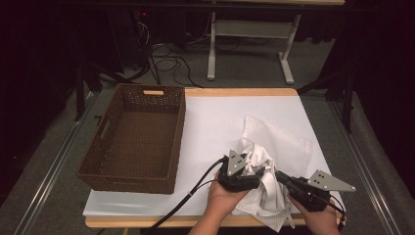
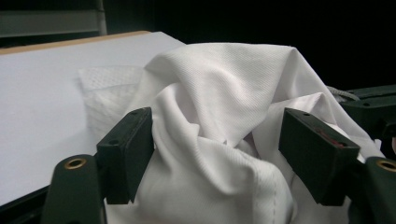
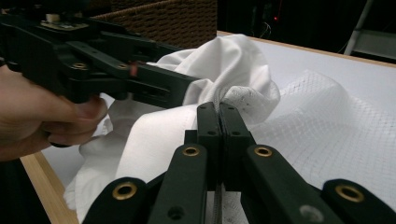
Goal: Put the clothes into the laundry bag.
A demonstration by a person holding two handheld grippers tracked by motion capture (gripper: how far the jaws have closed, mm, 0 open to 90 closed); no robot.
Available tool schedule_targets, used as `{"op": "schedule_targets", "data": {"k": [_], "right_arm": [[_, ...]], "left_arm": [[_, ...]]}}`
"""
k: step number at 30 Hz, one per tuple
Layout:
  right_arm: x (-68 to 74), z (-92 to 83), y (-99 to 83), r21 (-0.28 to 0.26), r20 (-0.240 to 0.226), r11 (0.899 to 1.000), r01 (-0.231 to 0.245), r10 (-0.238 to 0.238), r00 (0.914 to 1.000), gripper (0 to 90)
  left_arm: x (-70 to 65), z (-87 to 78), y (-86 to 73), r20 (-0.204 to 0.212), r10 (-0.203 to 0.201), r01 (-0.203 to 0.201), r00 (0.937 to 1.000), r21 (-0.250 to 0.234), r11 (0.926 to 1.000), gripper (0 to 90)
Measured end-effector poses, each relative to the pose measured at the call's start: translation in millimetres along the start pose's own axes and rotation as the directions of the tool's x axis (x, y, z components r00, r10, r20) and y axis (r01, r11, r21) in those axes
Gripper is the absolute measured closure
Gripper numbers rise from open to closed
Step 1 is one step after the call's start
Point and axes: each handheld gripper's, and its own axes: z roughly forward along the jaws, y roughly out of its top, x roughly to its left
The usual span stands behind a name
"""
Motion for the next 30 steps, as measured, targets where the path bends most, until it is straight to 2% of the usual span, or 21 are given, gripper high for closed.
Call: {"op": "schedule_targets", "data": {"k": [3,5,6,7,8,10,12,15,17,20,23,28,30], "right_arm": [[-0.6,0.4,-0.6,0.000,-0.002,1.000,-0.004,0.004,1.0000,90.0],[-0.1,0.2,-0.5,0.001,-0.002,1.000,0.000,0.000,1.0000,90.0],[0.1,0.3,-0.5,0.000,-0.005,1.000,0.000,0.000,1.0000,90.0],[0.4,0.5,-0.5,0.001,-0.005,1.000,0.002,-0.002,1.0000,90.0],[0.6,0.6,-0.5,0.001,-0.005,1.000,0.003,-0.003,1.0000,90.0],[1.0,0.4,-0.2,0.002,-0.001,1.000,0.000,0.000,1.0000,90.0],[0.6,0.7,-0.3,0.002,0.000,1.000,0.000,0.000,1.0000,90.0],[-1.2,1.2,-0.3,0.007,0.012,1.000,-0.007,0.007,0.9999,90.0],[-2.1,1.3,-0.3,0.009,0.021,1.000,-0.012,0.012,0.9997,90.0],[-2.1,1.4,-0.2,0.009,0.028,1.000,-0.014,0.014,0.9995,90.0],[-1.9,1.3,0.5,0.002,0.024,1.000,-0.012,0.012,0.9996,90.0],[0.6,0.4,3.4,-0.006,0.018,1.000,-0.004,0.005,0.9998,90.0],[0.9,-0.2,4.7,-0.011,0.012,1.000,0.000,0.000,0.9999,90.0]], "left_arm": [[1.9,6.6,0.4,0.026,-0.029,0.028,0.9993,0.018,0.9994,49.3],[0.5,8.5,-0.6,0.025,0.000,-0.001,0.9997,0.037,0.9993,69.3],[0.0,8.0,-0.7,0.020,0.002,-0.003,0.9998,0.048,0.9988,74.9],[-0.9,6.2,-0.7,0.015,-0.003,0.002,0.9999,0.042,0.9991,81.0],[-2.8,3.0,-0.7,0.016,0.005,-0.005,0.9999,0.029,0.9996,83.2],[-10.2,-5.1,-1.8,0.015,0.040,-0.040,0.9991,0.004,0.9992,84.5],[-21.4,-14.3,-6.8,0.035,0.053,-0.052,0.9980,-0.026,0.9983,84.7],[-35.3,-19.3,-16.3,0.054,0.098,-0.096,0.9938,-0.026,0.9950,84.9],[-43.7,-19.0,-23.3,0.065,0.142,-0.142,0.9877,-0.012,0.9898,85.0],[-48.3,-13.1,-31.2,0.082,0.158,-0.159,0.9840,0.015,0.9871,85.2],[-49.6,-6.2,-36.7,0.094,0.158,-0.163,0.9829,0.042,0.9858,85.3],[-50.6,3.6,-40.9,0.104,0.138,-0.146,0.9850,0.078,0.9861,85.2],[-52.9,4.8,-41.8,0.110,0.143,-0.152,0.9837,0.083,0.9849,85.2]]}}
